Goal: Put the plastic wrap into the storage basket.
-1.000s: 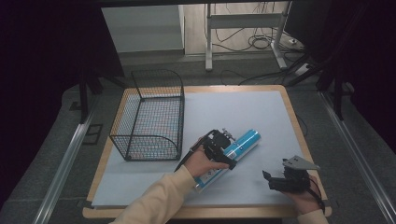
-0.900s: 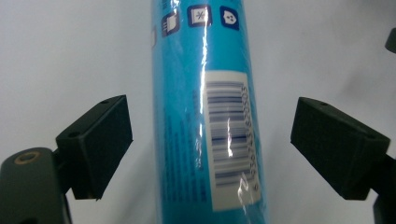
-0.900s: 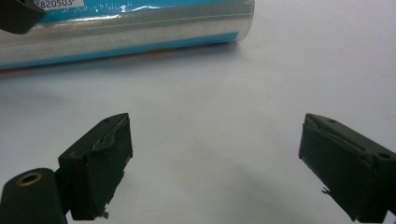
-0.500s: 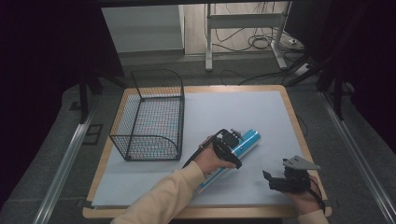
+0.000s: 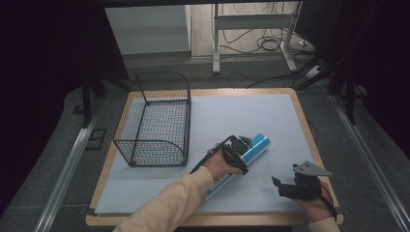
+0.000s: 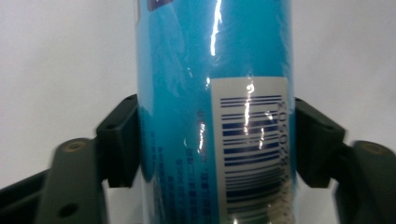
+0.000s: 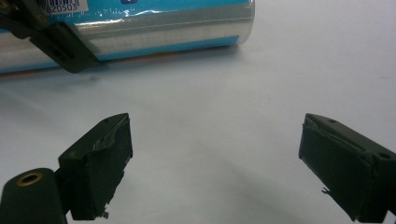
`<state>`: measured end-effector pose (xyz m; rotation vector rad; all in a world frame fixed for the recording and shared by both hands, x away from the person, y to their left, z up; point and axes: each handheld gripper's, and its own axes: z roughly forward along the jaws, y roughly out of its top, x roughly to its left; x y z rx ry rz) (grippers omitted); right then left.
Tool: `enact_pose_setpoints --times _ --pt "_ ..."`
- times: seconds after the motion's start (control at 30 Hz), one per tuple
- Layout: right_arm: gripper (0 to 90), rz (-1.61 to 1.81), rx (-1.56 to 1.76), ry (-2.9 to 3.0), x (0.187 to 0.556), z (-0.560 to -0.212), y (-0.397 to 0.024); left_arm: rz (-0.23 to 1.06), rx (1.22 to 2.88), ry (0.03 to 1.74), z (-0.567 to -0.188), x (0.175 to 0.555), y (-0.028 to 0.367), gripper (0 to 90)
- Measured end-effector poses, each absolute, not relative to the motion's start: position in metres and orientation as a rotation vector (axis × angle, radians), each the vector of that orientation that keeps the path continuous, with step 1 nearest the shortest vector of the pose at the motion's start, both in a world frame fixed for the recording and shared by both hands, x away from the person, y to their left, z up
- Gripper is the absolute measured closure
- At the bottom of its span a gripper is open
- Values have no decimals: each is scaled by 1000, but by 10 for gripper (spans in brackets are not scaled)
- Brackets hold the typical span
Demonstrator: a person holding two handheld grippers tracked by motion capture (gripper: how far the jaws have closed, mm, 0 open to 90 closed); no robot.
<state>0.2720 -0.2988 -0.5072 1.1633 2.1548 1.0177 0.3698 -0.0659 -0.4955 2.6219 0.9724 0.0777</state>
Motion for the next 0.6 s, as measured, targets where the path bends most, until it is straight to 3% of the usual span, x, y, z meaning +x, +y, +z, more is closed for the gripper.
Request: enact_pose_setpoints --times 0.3,0.6 --pt "99 1022 1163 2149 272 -506 -300 -17 2636 991 -493 379 -62 316" --pt "99 1028 1165 2139 272 -505 -301 6 2643 968 -470 384 -51 317"
